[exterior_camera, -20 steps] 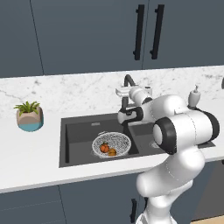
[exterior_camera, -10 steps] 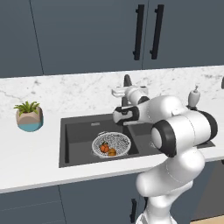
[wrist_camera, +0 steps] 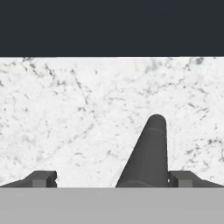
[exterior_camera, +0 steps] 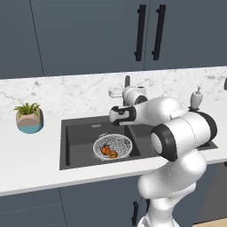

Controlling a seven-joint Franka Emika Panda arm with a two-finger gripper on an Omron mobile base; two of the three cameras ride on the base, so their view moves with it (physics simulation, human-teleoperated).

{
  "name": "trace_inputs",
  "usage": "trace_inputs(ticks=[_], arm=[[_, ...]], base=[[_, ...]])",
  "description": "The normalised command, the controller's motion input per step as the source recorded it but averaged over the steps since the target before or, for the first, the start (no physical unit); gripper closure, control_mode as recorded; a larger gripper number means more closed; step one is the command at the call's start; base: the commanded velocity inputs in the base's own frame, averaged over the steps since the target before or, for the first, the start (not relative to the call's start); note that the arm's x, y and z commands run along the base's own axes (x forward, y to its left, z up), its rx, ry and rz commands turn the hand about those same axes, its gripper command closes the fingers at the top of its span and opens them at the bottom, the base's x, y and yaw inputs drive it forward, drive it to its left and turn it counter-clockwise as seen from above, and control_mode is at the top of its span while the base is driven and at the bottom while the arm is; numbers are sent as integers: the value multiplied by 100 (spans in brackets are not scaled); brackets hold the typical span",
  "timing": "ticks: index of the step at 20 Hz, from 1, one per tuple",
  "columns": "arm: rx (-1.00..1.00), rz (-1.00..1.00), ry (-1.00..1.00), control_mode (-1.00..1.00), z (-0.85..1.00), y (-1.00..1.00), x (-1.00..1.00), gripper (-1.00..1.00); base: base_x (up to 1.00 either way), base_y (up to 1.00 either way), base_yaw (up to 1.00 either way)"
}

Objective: Put the colander in the sink, put the peach, orange in the colander, and turn on the sink faucet and pour water over the colander.

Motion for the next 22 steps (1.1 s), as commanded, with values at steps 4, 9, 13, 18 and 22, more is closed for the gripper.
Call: trace_inputs(ticks=[4, 9, 13, 18, 22], arm=[[-1, 0, 4, -100, 0, 42, 2, -100], [-1, 0, 4, -100, 0, 45, 3, -100], [-1, 0, 3, -100, 0, 39, 0, -100], [-1, 0, 2, -100, 0, 36, 0, -100], [0, 0, 2, -100, 0, 24, 0, -100]], base=[[0, 0, 0], [0, 0, 0], [0, 0, 0], [0, 0, 0], [0, 0, 0]])
